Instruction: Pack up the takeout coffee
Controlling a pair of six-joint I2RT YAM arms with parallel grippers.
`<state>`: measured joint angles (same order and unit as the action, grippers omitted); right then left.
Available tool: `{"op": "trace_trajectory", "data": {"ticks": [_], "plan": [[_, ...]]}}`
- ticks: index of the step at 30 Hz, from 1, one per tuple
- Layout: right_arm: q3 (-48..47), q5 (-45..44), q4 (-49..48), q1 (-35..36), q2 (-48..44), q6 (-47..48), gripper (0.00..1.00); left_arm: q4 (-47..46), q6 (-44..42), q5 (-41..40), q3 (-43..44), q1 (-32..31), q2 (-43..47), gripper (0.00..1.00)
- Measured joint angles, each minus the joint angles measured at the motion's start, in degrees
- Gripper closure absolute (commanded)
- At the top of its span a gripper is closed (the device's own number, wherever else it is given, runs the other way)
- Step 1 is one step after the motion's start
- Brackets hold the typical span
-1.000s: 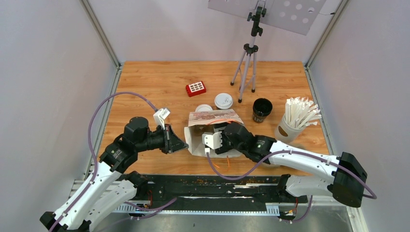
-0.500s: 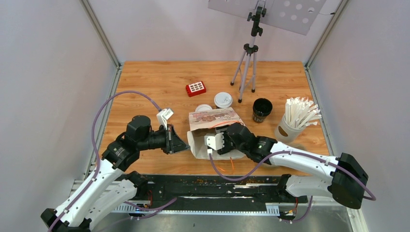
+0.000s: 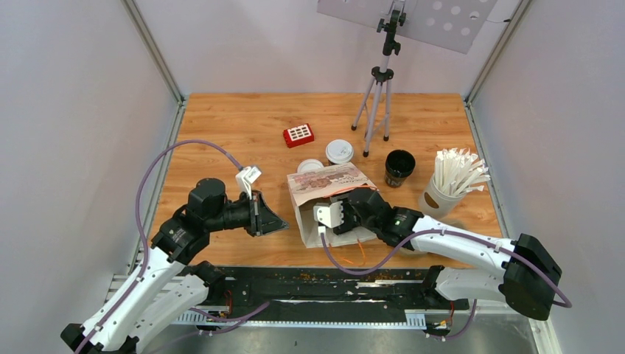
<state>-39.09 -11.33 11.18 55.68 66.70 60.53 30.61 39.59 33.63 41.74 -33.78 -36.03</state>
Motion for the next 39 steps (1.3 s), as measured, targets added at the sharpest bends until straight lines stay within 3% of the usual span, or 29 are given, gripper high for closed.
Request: {"op": "trace_trajectory", "data": {"ticks": [9,17,24,39], "plan": [[0.0,0.5,-0.6,0.0,0.0,0.0,0.25,0.0,0.2,-2.1,0.0,0.0,0.8,0.52],[0.0,0.5,-1.7,0.0,0.8,-0.1,0.25,-2.8,0.1,-4.1,0.0,-0.6,-2.3,0.38],[0.0,0.4,-2.7,0.0,1.8,-0.4,0.25,-2.7,-0.8,-6.4,1.2,-3.6,-5.4,0.31],[0.0,0.4,-3.4,-0.7,2.0,-1.3,0.26,-2.0,-1.5,-9.9,3.8,-9.5,-6.2,0.32]]}}
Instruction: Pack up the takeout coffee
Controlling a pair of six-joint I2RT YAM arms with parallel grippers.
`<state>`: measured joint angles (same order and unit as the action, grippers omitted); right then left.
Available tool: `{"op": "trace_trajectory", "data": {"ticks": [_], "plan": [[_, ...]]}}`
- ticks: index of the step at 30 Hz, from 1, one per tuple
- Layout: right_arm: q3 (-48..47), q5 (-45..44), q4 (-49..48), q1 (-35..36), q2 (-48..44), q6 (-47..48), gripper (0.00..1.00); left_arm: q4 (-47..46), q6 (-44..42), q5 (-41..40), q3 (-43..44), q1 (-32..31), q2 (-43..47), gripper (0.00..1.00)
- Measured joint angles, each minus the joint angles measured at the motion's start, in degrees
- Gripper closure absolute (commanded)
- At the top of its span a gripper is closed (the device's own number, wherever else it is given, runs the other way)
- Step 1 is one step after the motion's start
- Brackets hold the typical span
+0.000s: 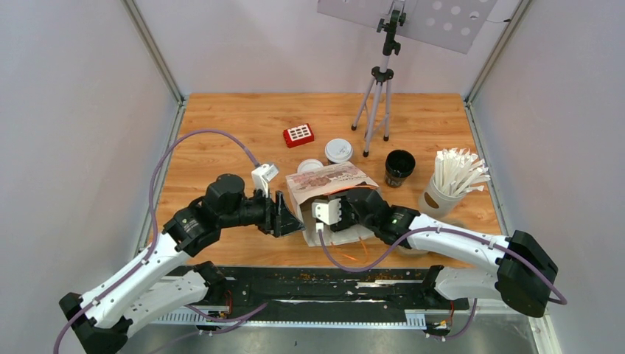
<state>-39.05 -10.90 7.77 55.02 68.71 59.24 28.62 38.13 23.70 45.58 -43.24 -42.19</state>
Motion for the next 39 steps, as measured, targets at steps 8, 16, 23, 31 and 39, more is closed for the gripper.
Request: {"op": "trace_trajectory", "data": {"ticks": [8,16,23,31,39], "plan": [[0.7,0.7,-1.1,-1.3,-0.3,-0.2,0.26,5.6,-1.2,-6.3,4.2,-3.2,-4.9,0.58],[1.8,1.2,-2.1,-2.4,-0.9,-0.1,0.23,7.6,-2.4,-9.3,5.2,-3.2,-4.2,0.97],[3.0,1.4,-3.1,-3.8,-1.4,0.2,0.21,7.7,-2.5,-9.2,5.2,-3.2,-4.3,1.0],[3.2,1.2,-4.2,-5.3,0.1,0.9,0.22,7.6,-2.3,-8.5,5.2,-3.2,-4.3,1.0],[2.8,1.0,-5.2,-5.8,1.2,0.9,0.22,6.1,-1.6,-7.2,5.2,-3.2,-4.3,0.83]]}}
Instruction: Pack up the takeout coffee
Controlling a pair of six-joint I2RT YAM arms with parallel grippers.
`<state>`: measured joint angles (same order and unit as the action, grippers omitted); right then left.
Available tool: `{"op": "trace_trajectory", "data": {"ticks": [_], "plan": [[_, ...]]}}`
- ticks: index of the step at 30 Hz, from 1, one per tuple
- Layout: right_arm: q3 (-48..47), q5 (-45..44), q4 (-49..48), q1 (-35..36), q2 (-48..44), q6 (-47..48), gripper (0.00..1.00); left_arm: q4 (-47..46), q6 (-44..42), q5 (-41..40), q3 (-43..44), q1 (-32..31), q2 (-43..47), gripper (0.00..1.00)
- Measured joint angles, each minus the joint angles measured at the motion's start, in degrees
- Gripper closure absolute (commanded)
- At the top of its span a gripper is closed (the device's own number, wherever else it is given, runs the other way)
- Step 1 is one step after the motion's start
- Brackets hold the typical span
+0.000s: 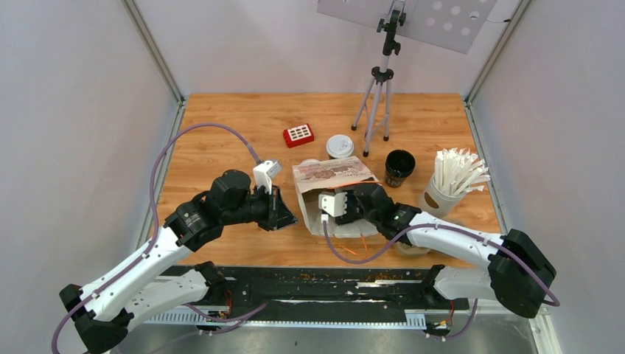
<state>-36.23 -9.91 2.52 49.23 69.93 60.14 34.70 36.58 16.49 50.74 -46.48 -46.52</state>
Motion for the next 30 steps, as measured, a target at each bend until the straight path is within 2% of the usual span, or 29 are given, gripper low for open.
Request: {"op": "trace_trajectory", "data": {"ticks": [4,10,25,28,30], "plan": [[0.0,0.0,-0.5,-0.4,0.2,0.0,0.22,-1.0,0.6,0.5,0.0,0.0,-0.1,0.63],[0.0,0.0,-1.1,-1.2,0.6,0.0,0.22,-1.8,1.0,0.6,0.0,0.0,-1.7,0.43],[0.0,0.0,-1.5,-2.3,0.9,0.0,0.23,-4.7,1.5,-3.1,0.3,0.0,-7.5,0.43],[0.0,0.2,-1.6,-2.7,0.9,0.0,0.23,-4.9,1.5,-3.7,0.6,0.0,-8.2,0.48],[0.0,0.4,-1.6,-3.1,0.9,0.0,0.23,-4.9,1.4,-3.8,1.2,0.0,-9.1,0.59]]}}
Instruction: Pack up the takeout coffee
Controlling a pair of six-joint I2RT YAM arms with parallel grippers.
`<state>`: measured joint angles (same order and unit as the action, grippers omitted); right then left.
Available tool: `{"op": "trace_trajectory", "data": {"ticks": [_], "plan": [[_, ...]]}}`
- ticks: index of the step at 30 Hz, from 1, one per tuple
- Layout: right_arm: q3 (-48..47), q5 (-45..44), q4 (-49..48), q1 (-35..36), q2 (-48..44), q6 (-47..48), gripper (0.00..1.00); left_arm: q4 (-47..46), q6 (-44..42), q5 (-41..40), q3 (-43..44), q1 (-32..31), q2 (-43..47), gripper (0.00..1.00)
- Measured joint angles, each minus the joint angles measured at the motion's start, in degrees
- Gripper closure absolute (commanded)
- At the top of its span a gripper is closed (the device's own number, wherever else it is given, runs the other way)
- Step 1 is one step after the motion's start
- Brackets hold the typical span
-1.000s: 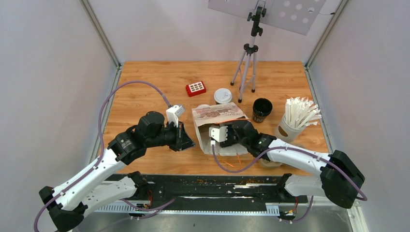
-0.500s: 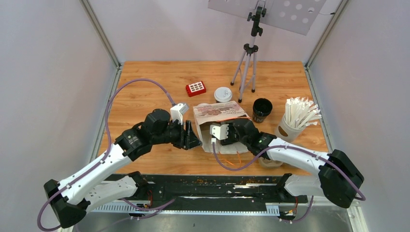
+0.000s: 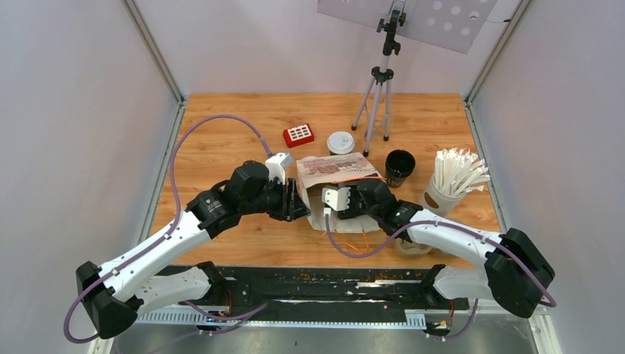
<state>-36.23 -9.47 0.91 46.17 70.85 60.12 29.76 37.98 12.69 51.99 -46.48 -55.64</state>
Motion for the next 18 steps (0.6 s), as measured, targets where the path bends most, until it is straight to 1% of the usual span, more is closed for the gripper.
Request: {"op": "trace_trajectory", "data": {"ticks": [5,8,12,18], "plan": [[0.0,0.2,-0.7,-0.7,0.4,0.0,0.23,-0.1,0.0,-0.1,0.2,0.0,-0.6,0.84],[-0.1,0.2,-1.6,-1.0,1.2,0.0,0.23,-0.4,0.0,0.1,0.2,0.0,-0.6,0.93],[-0.7,0.3,-1.9,-1.4,2.0,-0.1,0.23,-0.5,0.3,0.1,0.2,0.0,-0.6,1.0],[-0.9,0.5,-1.9,-1.5,2.1,-0.1,0.21,-0.9,0.3,0.1,0.3,0.0,-0.5,1.0]]}}
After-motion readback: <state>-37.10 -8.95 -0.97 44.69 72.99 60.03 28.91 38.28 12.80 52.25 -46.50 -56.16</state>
